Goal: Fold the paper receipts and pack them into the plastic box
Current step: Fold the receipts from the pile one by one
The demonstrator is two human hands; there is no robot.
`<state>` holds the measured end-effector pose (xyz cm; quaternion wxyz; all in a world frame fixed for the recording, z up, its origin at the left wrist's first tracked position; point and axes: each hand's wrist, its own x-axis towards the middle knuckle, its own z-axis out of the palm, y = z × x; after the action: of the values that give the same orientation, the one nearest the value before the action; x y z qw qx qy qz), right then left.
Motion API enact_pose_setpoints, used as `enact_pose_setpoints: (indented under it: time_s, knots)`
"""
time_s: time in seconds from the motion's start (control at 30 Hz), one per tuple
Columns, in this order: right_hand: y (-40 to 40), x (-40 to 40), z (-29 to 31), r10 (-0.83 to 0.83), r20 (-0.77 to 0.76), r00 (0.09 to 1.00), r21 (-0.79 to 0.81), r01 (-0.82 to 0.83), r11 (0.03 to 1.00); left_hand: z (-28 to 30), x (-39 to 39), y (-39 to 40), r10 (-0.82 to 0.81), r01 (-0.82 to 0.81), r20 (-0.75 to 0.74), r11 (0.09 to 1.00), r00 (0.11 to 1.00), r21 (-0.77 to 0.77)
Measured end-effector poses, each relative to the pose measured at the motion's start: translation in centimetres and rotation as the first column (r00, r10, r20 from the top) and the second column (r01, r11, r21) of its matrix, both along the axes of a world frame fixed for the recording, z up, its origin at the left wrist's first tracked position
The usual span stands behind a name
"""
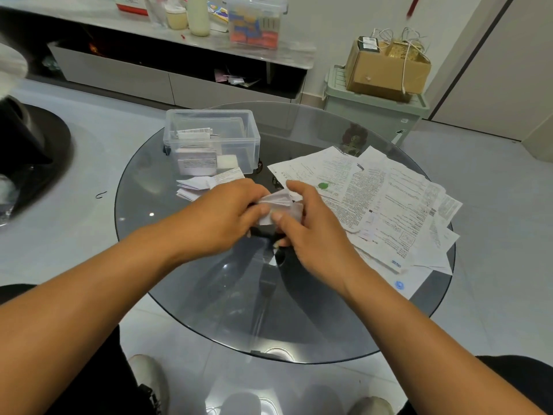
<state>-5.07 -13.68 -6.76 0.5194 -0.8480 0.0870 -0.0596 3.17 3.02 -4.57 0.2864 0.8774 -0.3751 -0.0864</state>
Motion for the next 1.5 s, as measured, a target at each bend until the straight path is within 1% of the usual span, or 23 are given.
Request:
enact_pose_setpoints:
  time_s: [0.03,0.07,0.1,0.13,0.2,0.3,0.4,0.43,0.5,0.57,0.6,0.63,0.67,0.73,0.77,0.83,0.9,0.97,1.07,1.17,1.27,1.4,1.5]
  knots:
    - [0.0,0.0,-0.3,-0.008,0.031,0.999,-0.212,0.015,0.977,-0.1,0.1,0.0,-0.024,0.016,0.105,0.997,0.994,0.072]
    - [0.1,0.0,-0.4,-0.01,0.072,0.997,-0.399,0.038,0.916,-0.3,0.1,0.0,-0.052,0.031,0.172,0.992,0.984,0.126]
    - [0.1,-0.1,-0.5,-0.001,0.104,0.995,-0.504,0.053,0.862,-0.4,0.2,0.0,-0.064,0.035,0.193,0.988,0.979,0.152]
    - [0.1,0.0,-0.6,0.016,0.116,0.993,-0.529,0.048,0.847,-0.5,0.1,-0.1,-0.065,0.036,0.185,0.987,0.981,0.158]
    - [0.0,0.1,-0.9,0.061,0.083,0.995,-0.467,-0.015,0.884,-1.0,-0.3,-0.3,-0.062,0.043,0.141,0.99,0.988,0.135]
    - [0.1,0.2,-1.0,0.101,0.002,0.995,-0.437,-0.09,0.895,-2.1,-0.7,-0.8,-0.057,0.041,0.127,0.992,0.99,0.121]
    - [-0.1,0.2,-0.6,0.081,0.051,0.995,-0.369,-0.056,0.928,-2.0,-0.7,-0.9,-0.056,0.045,0.091,0.992,0.994,0.116]
    - [-0.3,0.2,-0.5,0.063,0.072,0.995,-0.36,-0.032,0.932,-1.5,-0.7,-0.8,-0.031,0.026,0.054,0.996,0.998,0.09]
    - [-0.8,0.2,-0.4,0.037,0.072,0.997,-0.377,-0.007,0.926,-0.3,-0.5,-0.6,0.088,-0.088,0.012,0.996,0.996,-0.013]
    - [-1.0,0.1,-0.2,0.042,0.049,0.998,-0.401,-0.019,0.916,0.4,0.7,0.0,0.237,-0.229,0.105,0.97,0.966,-0.081]
    - [-1.0,0.1,-0.1,0.054,0.03,0.998,-0.414,-0.037,0.91,0.4,1.4,0.5,0.302,-0.293,0.188,0.953,0.935,-0.076]
    - [-1.0,0.0,0.0,0.068,0.009,0.998,-0.431,-0.058,0.9,0.3,2.1,0.8,0.338,-0.341,0.252,0.94,0.907,-0.033]
    - [-1.0,0.0,0.1,0.079,-0.005,0.997,-0.446,-0.072,0.892,0.1,2.5,1.1,0.353,-0.378,0.289,0.925,0.89,0.033]
    - [-1.0,0.0,0.0,0.085,-0.016,0.996,-0.466,-0.082,0.881,-0.5,3.0,1.4,0.355,-0.417,0.299,0.892,0.886,0.174]
    - [-1.0,0.0,0.0,0.085,-0.021,0.996,-0.469,-0.084,0.879,-0.8,3.0,1.3,0.346,-0.416,0.298,0.884,0.89,0.215]
    - [-1.0,0.0,0.1,0.083,-0.025,0.996,-0.461,-0.085,0.883,-1.2,3.1,1.1,0.335,-0.402,0.281,0.887,0.899,0.229]
    - [-1.2,-0.1,0.2,0.063,-0.011,0.998,-0.431,-0.061,0.9,-1.0,3.2,0.8,0.352,-0.39,0.201,0.899,0.914,0.201]
    - [-1.4,0.0,0.3,0.032,0.009,0.999,-0.37,-0.026,0.929,-0.9,3.1,0.5,0.327,-0.344,0.126,0.925,0.937,0.162]
    - [-1.7,0.2,0.3,-0.004,0.011,1.0,-0.279,0.007,0.96,-1.1,2.6,0.1,0.199,-0.198,-0.031,0.98,0.98,0.038]
    - [-2.0,0.2,0.6,0.028,-0.018,0.999,-0.246,-0.032,0.969,-1.1,2.1,-0.3,0.081,-0.079,-0.137,0.997,0.987,0.02]
    - [-2.0,0.1,0.8,0.075,-0.064,0.995,-0.304,-0.091,0.948,-1.0,2.1,-0.2,0.031,-0.022,-0.193,0.999,0.981,0.048]
    - [-1.7,0.2,0.4,0.115,-0.119,0.986,-0.475,-0.159,0.866,-0.3,1.6,-0.1,0.006,0.014,-0.191,0.994,0.982,0.105]
    - [-1.4,0.3,0.4,0.097,-0.105,0.99,-0.491,-0.137,0.861,0.4,1.5,0.3,-0.018,0.052,-0.197,0.985,0.98,0.164]
